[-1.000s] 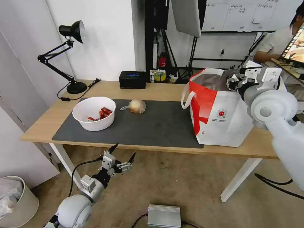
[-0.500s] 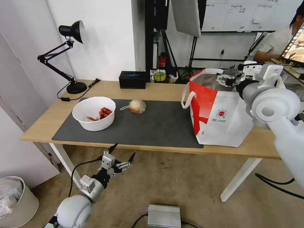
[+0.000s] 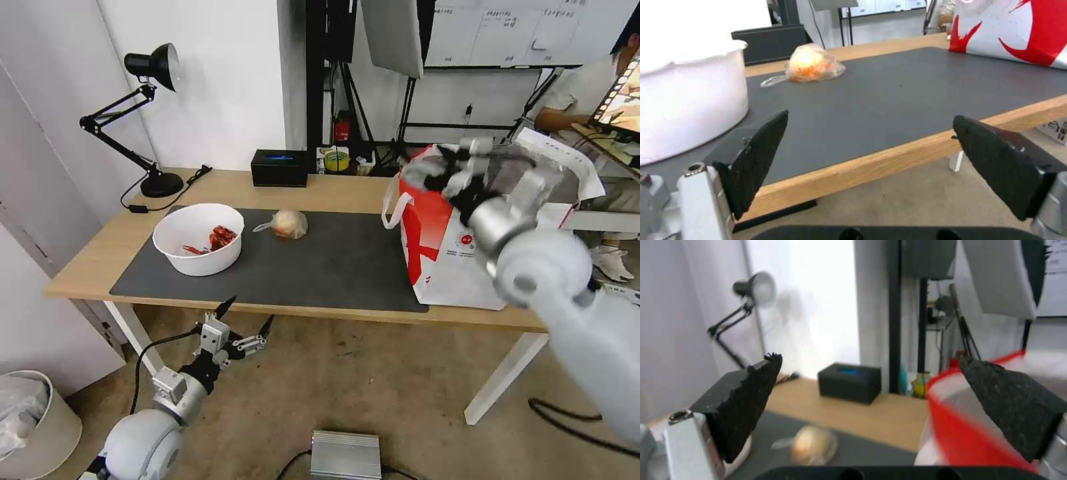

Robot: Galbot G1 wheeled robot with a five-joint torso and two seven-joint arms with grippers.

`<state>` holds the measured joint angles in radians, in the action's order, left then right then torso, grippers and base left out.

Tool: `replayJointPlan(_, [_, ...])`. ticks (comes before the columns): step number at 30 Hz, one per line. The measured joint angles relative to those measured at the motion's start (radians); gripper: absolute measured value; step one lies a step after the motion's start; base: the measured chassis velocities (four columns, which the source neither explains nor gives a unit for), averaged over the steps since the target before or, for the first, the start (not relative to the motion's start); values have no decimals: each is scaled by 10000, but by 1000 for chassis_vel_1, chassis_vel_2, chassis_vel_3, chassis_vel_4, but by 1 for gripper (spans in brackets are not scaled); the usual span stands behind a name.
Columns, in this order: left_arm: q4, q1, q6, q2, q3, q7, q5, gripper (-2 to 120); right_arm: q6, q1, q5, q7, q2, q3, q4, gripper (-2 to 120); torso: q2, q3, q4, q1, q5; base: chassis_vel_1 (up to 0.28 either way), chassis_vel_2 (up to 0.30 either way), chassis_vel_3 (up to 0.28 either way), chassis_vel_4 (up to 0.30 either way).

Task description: Pick up the trash from the table and place it into the takeout bag.

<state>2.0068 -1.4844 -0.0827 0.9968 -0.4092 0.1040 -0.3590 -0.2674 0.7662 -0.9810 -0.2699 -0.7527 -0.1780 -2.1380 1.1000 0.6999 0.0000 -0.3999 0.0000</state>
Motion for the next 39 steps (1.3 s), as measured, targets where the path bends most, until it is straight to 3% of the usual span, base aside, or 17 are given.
replayJointPlan(9, [77,-25,-7,-9,-58,-1,-12,100,943,2979,1732,44,-57,-407,-916,100,0,-1,-1,0,0,0,0,0,0])
replayJointPlan(15, [138,-53,-12,-3,-67,-1,-15,100,1916,4622,2779,129,-488,-469,-872,100,0,0,-2,1,-1,0,0,0,0])
replayJointPlan(17, [159,-116,-21,-1,-74,-2,-15,100,2649,5356,3445,160,-903,-405,-579,100,1,0,-1,1,-1,0,0,0,0])
replayJointPlan(25, [183,-152,-44,-23,-84,-3,-12,100,3993,6124,4537,232,-1604,-162,474,100,1,0,0,1,0,0,0,0,0])
replayJointPlan(39, [191,-284,-94,34,-207,-3,-5,100,4267,6478,5116,178,-1927,83,908,100,0,0,1,-1,-1,0,0,0,0])
